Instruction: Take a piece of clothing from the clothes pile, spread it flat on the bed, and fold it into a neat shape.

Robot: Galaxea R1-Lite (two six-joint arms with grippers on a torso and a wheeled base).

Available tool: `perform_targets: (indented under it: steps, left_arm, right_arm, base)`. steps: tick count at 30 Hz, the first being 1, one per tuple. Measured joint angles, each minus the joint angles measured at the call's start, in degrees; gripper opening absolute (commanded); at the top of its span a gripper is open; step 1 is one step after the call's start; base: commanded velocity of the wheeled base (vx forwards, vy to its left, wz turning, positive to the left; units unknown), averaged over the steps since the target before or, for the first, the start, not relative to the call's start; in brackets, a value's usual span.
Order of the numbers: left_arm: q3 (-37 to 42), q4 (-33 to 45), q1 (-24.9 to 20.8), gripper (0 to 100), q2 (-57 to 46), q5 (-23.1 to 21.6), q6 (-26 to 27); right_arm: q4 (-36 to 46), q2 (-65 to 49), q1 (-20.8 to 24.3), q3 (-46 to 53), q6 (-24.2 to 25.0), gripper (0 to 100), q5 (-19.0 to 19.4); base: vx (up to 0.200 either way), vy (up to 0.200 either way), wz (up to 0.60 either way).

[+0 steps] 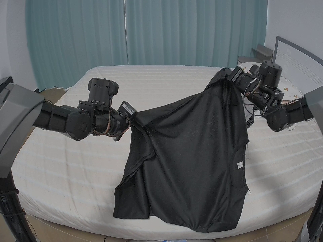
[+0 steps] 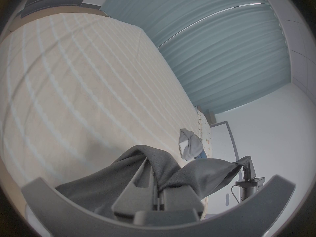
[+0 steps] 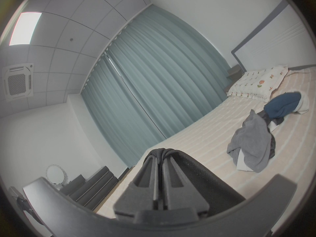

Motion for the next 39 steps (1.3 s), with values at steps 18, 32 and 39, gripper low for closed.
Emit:
perform_targets:
  steps: [18, 32, 39]
  left_arm:
    - [-6.3, -0.1, 1.7, 100, 14.9, -0.2, 0.0]
    - [-7.4, 1.5, 5.8, 100, 17.8, -2.3, -0.9]
    - [-6.3, 3.4, 8.6, 100, 16.9, -8.0, -1.2]
  right_arm:
    - [-3.6, 19.9, 0.0, -5.6, 0.5, 100, -1.4]
    - [-3.5, 21.4, -3.7, 3.4, 5.8, 100, -0.6]
    - [-3.6, 17.2, -5.0, 11.7, 16.5, 100, 0.1]
  base:
    - [0.0, 0.0, 0.0]
    - [0.0, 0.0, 0.0]
    - [0.0, 0.0, 0.0]
